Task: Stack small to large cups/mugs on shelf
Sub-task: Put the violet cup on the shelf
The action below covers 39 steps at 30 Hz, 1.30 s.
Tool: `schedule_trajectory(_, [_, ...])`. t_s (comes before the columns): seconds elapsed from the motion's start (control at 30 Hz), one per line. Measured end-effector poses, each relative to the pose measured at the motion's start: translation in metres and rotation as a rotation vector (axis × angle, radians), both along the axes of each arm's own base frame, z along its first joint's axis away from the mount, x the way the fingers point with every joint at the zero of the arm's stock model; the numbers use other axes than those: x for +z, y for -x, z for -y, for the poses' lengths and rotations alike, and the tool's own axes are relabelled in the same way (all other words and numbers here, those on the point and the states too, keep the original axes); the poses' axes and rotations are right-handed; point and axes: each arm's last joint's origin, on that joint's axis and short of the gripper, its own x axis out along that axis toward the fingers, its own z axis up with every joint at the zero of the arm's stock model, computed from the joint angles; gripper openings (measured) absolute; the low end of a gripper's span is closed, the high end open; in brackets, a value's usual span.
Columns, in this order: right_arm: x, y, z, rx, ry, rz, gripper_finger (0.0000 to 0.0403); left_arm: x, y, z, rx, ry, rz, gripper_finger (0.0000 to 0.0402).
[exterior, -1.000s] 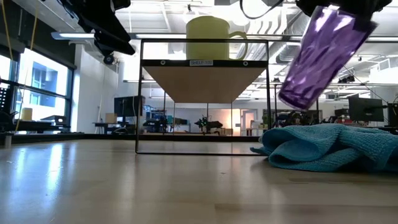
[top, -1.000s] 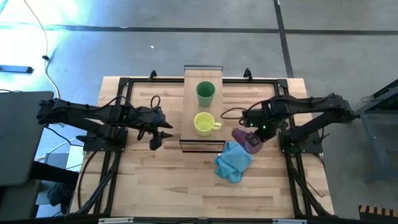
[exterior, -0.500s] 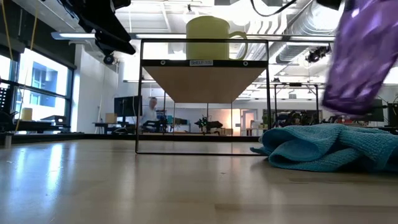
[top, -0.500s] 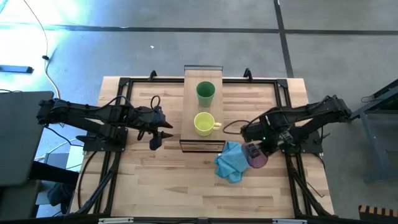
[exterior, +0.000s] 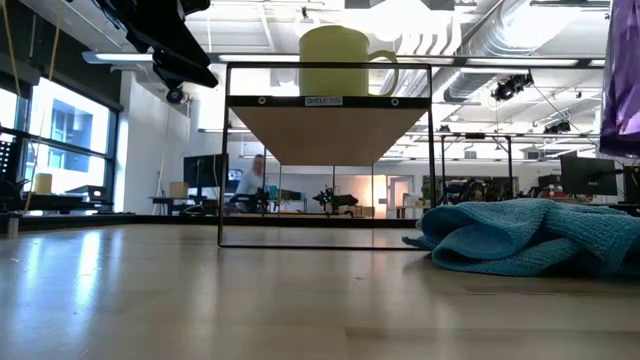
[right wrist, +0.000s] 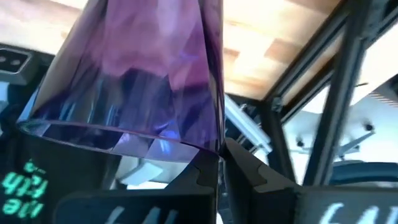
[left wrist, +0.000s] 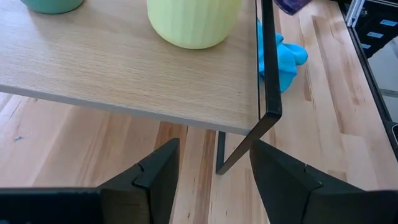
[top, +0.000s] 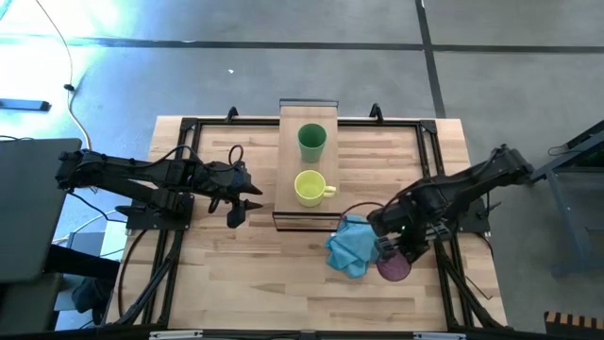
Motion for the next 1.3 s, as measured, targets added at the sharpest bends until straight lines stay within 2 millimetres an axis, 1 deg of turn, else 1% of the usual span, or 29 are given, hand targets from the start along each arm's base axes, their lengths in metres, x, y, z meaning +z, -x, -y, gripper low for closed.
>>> schedule_trajectory(0.17, [-0.008,-0.008,-0.015,0.028,-0.072,-0.044,0.0000,0.000,0.000,0.000,0.000,0.000,0.000,0.0184])
schedule_trajectory(0.3, [-0.015,-0.018,-0.024,0.056,-0.107,-0.017,0.0000,0.000,0.000,0.000,0.000,0.000,0.000,0.0184])
schedule_trajectory(0.43, [-0.021,-0.024,-0.028,0.060,-0.109,-0.026,0.0000,0.000,0.000,0.000,0.002,0.004,0.001,0.0184])
schedule_trajectory(0.7, [-0.037,-0.041,-0.041,0.097,-0.193,-0.048,0.0000,-0.001,0.000,0.000,0.006,0.009,-0.007,0.0184])
schedule_trajectory(0.9, [-0.048,-0.050,-0.049,0.112,-0.210,-0.049,0.0000,-0.001,0.000,0.000,0.007,0.009,-0.006,0.0184])
schedule_trajectory(1.1, [-0.061,-0.061,-0.058,0.160,-0.243,-0.010,0.0000,-0.001,0.000,0.000,0.006,0.010,-0.007,0.0184])
schedule_trajectory(1.3, [-0.069,-0.067,-0.061,0.184,-0.246,0.008,0.0000,-0.001,0.000,0.000,0.007,0.009,-0.006,0.0184])
